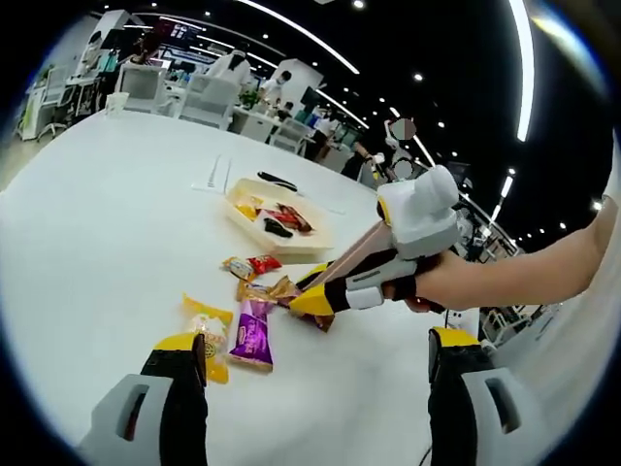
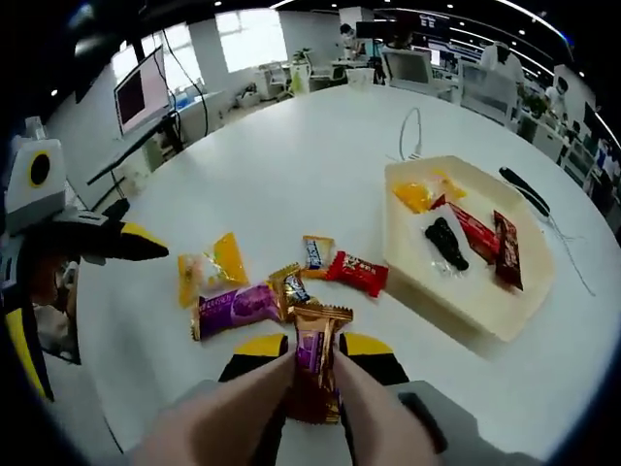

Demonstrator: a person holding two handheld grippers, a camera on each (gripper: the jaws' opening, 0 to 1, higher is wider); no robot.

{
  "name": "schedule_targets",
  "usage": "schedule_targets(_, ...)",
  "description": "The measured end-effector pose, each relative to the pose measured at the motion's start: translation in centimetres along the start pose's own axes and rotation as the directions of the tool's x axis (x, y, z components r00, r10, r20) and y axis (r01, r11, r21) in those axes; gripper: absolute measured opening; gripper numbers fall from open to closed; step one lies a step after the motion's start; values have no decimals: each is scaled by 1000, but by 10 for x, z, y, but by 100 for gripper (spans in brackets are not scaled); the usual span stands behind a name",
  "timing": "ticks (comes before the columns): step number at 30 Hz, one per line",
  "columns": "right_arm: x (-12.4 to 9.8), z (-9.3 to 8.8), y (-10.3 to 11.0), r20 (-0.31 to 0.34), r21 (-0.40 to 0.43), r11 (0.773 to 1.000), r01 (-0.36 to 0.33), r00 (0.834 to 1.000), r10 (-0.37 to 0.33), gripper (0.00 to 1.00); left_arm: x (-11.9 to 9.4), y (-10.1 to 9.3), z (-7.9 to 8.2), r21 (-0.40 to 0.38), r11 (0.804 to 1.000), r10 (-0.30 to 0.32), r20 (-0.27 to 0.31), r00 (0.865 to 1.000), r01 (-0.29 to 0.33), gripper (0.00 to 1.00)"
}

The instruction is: Place the target food into the container with the food tongs after gripping and lifting it, then release it inside without dropping or visibly crushing the food.

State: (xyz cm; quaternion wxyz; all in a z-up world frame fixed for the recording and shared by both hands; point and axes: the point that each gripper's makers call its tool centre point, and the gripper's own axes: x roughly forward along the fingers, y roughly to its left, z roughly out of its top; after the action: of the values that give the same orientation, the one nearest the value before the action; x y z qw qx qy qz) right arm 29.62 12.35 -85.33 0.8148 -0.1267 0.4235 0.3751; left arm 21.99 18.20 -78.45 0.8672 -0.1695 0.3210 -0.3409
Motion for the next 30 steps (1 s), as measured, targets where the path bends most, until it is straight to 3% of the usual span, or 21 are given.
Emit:
schedule_targets(9, -1, -1, 1, 11, -29, 1000, 9, 1000, -9, 20, 1, -6, 4, 12, 1000, -12, 13, 1000, 11, 96)
schedule_targets(11, -2, 0, -1, 24, -2, 1000, 9, 1000, -8, 20, 0, -8, 4, 18, 1000, -13, 13, 1000, 13, 96)
schedule_targets(13, -3, 1, -4, 40, 112, 994, -4, 999, -1, 20, -4, -12, 6, 28, 1000, -14, 16, 1000, 14, 96)
schedule_targets(17, -9, -3, -7, 38, 202, 979, 16, 999, -24, 20, -14, -16, 11, 59, 998, -7, 32, 999, 5, 96)
schedule_targets(20, -21, 1, 5, 111, 265, 964, -8, 994, -22, 20, -23, -16, 7, 73, 997, 8, 36, 999, -11, 96)
schedule_targets(24, -31, -1, 11, 128, 277, 961, -5, 991, -31, 20, -26, -16, -5, 77, 997, 16, 19, 1000, -18, 98)
schedule_targets(25, -33, -1, 13, 132, 281, 960, -6, 991, -33, 20, -27, -15, -1, 94, 995, 36, 40, 999, -39, 99)
schedule_targets(30, -43, 1, 11, 163, 308, 951, 2, 985, -54, 20, -30, -27, 16, 111, 994, -9, 84, 996, 0, 99)
